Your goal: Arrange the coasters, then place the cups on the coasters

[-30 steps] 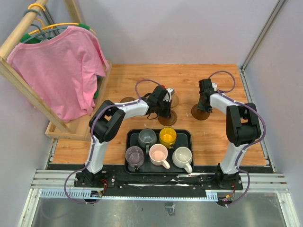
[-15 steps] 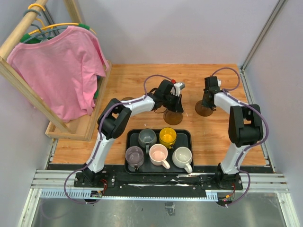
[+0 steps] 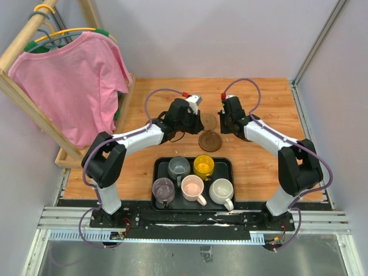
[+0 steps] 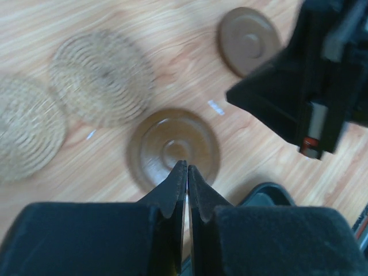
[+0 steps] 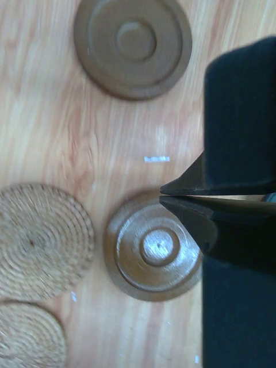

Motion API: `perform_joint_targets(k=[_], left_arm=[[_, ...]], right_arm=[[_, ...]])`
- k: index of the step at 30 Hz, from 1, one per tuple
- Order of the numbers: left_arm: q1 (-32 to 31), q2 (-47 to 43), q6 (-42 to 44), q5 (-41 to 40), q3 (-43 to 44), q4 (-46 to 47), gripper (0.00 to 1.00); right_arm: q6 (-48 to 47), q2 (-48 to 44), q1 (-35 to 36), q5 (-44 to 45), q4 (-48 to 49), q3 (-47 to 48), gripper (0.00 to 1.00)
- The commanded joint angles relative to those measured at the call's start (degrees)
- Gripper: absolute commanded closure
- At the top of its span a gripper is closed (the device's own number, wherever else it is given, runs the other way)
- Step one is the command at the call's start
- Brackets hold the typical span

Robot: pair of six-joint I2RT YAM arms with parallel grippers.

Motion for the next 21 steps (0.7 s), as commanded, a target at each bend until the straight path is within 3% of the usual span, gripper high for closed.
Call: perform_joint_targets(k=[1,6,14,21], left_arm=[[5.32,-4.68,-4.88,-7.14,-7.75,1.17,0.92],[10.27,-7.94,-5.83,-8.18,-11.8,0.3,0.92],[12.85,-8.15,-4.88,-13.97,-11.76,-3.25,0.92],[14.96,-7.85,-4.88,-14.47,-11.54,-4.16,0.92]], right_arm=[[-1.31,2.89,3.96,-1.72,-1.11,-0.25,0.97],[-0.7,6.97,5.92,-4.53,-0.98,2.08,0.97],[2.27,11.76,7.2,-7.55,-1.42,2.65,0.97],[4.38,14.47,6.98,1.78,-7.52,4.47,0.98]])
